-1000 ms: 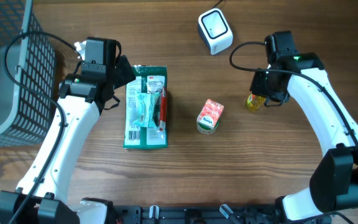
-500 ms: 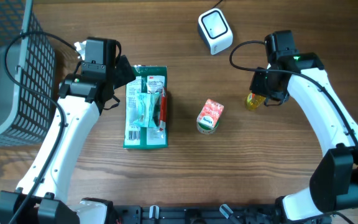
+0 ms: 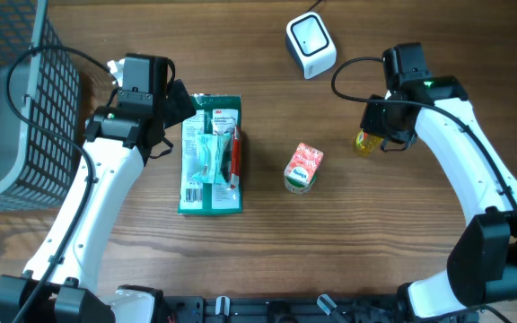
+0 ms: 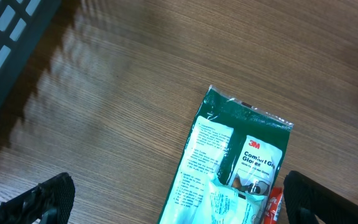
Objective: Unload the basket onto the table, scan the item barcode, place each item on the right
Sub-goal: 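Turn the bottle upright and raise it with the right gripper, then carry the bottle to the scanner and hold it against the window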
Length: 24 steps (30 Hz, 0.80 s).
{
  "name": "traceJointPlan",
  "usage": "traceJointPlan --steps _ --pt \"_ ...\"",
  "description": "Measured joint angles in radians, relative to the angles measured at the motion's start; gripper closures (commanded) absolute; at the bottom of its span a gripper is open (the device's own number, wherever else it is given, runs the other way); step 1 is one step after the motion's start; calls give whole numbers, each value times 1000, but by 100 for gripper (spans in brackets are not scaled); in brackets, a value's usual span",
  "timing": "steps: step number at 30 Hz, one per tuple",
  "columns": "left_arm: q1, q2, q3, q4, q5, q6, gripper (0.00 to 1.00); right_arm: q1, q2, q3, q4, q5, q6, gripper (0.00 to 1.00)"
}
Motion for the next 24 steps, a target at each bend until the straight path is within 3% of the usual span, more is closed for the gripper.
traceJointPlan --steps 11,19,24 --pt "0 0 0 0 0 0 0 0 3 21 -23 -7 -35 96" --pt "0 0 0 0 0 0 0 0 18 520 -212 -24 -74 96" --pt "0 0 0 0 0 0 0 0 15 595 -157 -24 -91 96"
